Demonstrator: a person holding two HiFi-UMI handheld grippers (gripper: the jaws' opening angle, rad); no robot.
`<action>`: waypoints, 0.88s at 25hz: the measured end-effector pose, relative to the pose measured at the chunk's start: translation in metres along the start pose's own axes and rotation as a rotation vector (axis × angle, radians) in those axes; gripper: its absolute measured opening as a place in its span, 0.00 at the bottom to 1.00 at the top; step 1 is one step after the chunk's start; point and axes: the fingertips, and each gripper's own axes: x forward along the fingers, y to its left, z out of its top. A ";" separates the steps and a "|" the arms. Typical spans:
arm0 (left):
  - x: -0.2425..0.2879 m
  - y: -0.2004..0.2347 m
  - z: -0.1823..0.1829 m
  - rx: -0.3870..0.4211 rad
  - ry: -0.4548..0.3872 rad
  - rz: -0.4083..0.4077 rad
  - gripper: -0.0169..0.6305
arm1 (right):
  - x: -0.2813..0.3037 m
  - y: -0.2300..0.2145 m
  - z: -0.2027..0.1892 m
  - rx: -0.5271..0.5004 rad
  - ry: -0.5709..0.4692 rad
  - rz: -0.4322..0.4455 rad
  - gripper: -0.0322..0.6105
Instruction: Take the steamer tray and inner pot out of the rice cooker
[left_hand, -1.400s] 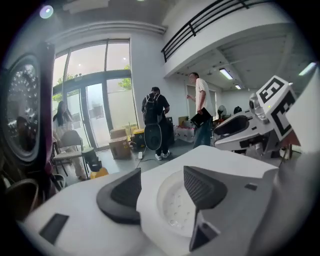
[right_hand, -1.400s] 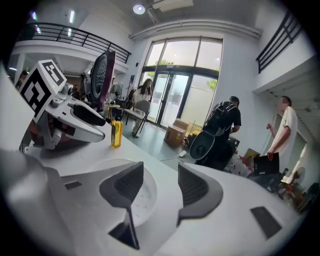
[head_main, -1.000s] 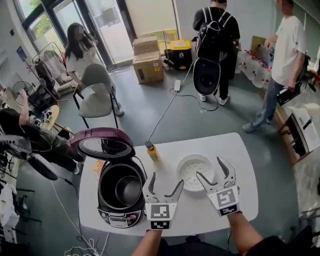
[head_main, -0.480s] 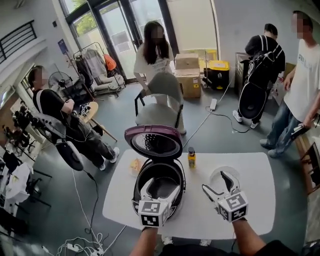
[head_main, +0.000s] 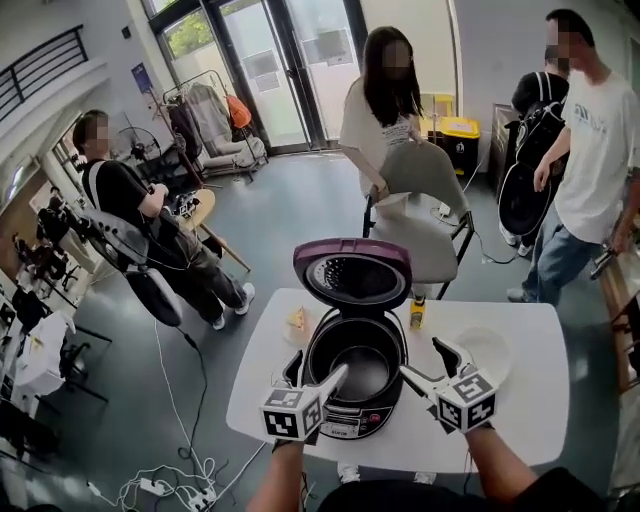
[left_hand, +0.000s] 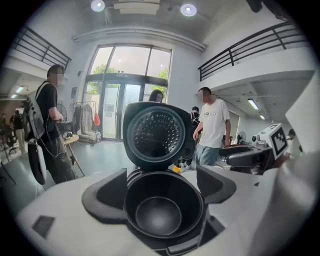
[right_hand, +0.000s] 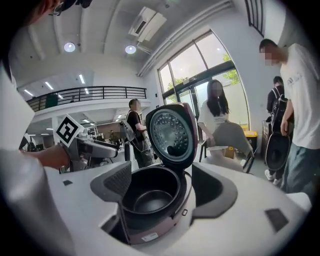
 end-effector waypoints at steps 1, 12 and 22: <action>-0.001 0.008 -0.002 -0.015 0.006 -0.005 0.70 | 0.005 0.003 -0.001 0.006 0.007 0.001 0.60; 0.003 0.074 -0.031 -0.141 0.057 -0.084 0.67 | 0.043 0.027 -0.031 0.202 0.076 0.042 0.60; 0.028 0.087 -0.064 -0.361 0.243 -0.295 0.65 | 0.053 0.019 -0.064 0.692 0.137 0.122 0.60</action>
